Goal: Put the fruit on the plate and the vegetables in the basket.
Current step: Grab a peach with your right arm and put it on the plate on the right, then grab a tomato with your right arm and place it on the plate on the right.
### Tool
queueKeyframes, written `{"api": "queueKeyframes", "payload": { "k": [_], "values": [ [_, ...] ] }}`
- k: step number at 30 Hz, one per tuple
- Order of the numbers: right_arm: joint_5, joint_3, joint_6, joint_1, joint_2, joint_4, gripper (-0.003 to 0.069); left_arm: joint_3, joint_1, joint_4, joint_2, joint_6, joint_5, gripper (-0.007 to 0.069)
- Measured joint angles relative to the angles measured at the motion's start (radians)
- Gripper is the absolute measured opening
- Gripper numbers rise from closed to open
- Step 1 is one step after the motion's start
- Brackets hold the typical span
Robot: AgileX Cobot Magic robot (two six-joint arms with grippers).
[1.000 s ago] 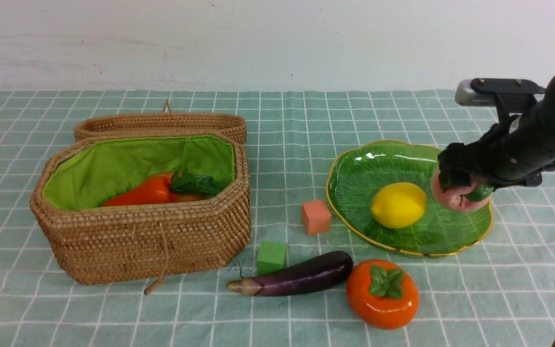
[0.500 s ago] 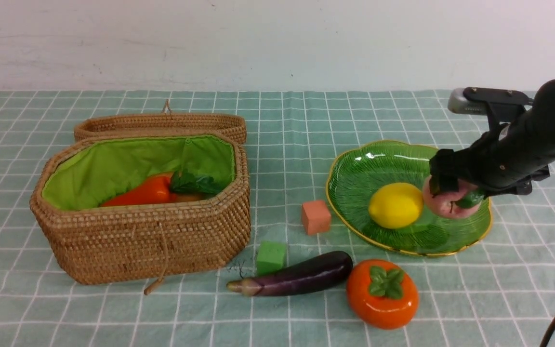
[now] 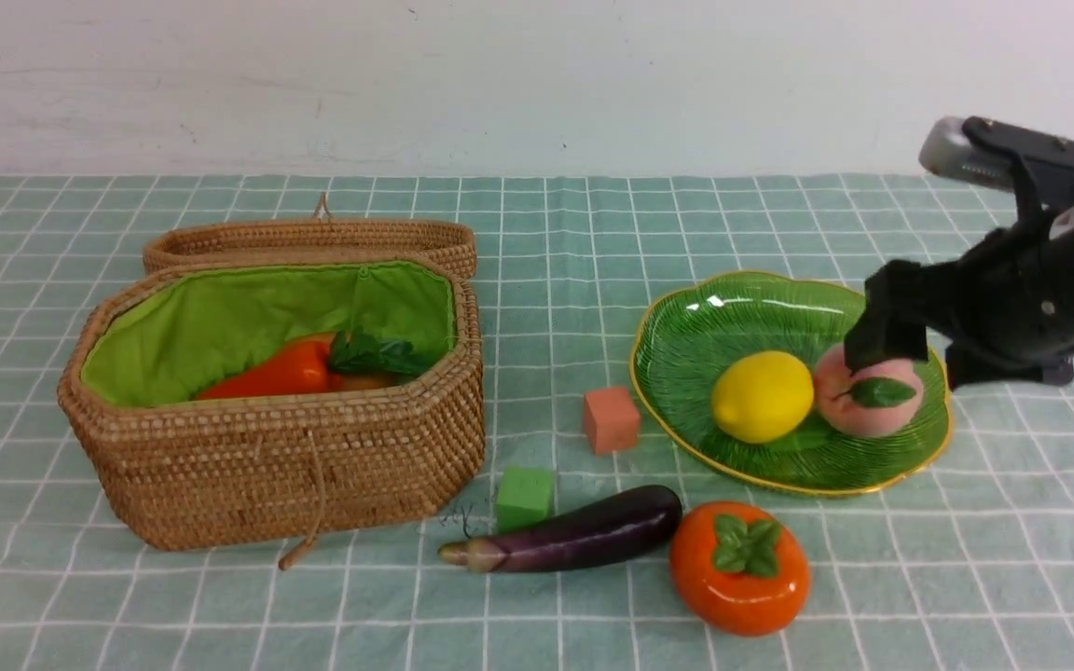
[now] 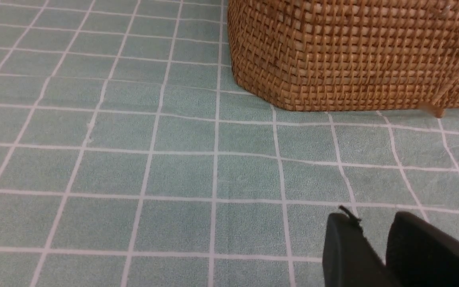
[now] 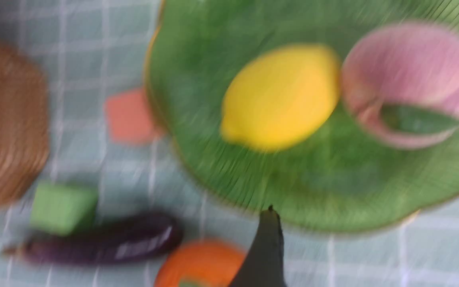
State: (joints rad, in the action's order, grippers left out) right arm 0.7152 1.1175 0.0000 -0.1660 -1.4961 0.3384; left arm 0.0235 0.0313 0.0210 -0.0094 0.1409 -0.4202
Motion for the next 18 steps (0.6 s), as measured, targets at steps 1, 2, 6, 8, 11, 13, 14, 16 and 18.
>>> {"api": "queueKeyframes", "payload": {
  "k": [1, 2, 6, 8, 11, 13, 14, 16, 18],
  "values": [
    [0.01, -0.043, -0.013, -0.01, 0.015, 0.02, 0.0617, 0.0, 0.0, 0.0, 0.0, 0.0, 0.0, 0.016],
    [0.013, -0.078, -0.019, -0.022, 0.027, 0.036, 0.0615, 0.0, 0.0, 0.0, 0.0, 0.0, 0.0, 0.0161],
    [0.008, -0.204, -0.07, -0.055, 0.035, 0.091, 0.061, 0.0, 0.0, 0.0, 0.0, 0.0, 0.0, 0.0165],
    [0.003, -0.232, -0.114, -0.061, 0.022, 0.14, 0.0607, 0.0, 0.0, 0.0, 0.0, 0.0, 0.0, 0.0165],
    [-0.016, -0.238, -0.188, -0.062, -0.002, 0.227, 0.0601, 0.0, 0.0, 0.0, 0.0, 0.0, 0.0, 0.0165],
    [-0.042, -0.238, -0.263, -0.064, -0.025, 0.297, 0.0599, 0.0, 0.0, 0.0, 0.0, 0.0, 0.0, 0.0165],
    [-0.045, -0.238, -0.269, -0.064, -0.025, 0.303, 0.0598, 0.0, 0.0, 0.0, 0.0, 0.0, 0.0, 0.0165],
    [-0.073, -0.238, -0.325, -0.064, -0.059, 0.356, 0.0596, 0.0, 0.0, 0.0, 0.0, 0.0, 0.0, 0.0165],
    [-0.095, -0.238, -0.359, -0.064, -0.086, 0.391, 0.0594, 0.0, 0.0, 0.0, 0.0, 0.0, 0.0, 0.0165]
  ]
}}
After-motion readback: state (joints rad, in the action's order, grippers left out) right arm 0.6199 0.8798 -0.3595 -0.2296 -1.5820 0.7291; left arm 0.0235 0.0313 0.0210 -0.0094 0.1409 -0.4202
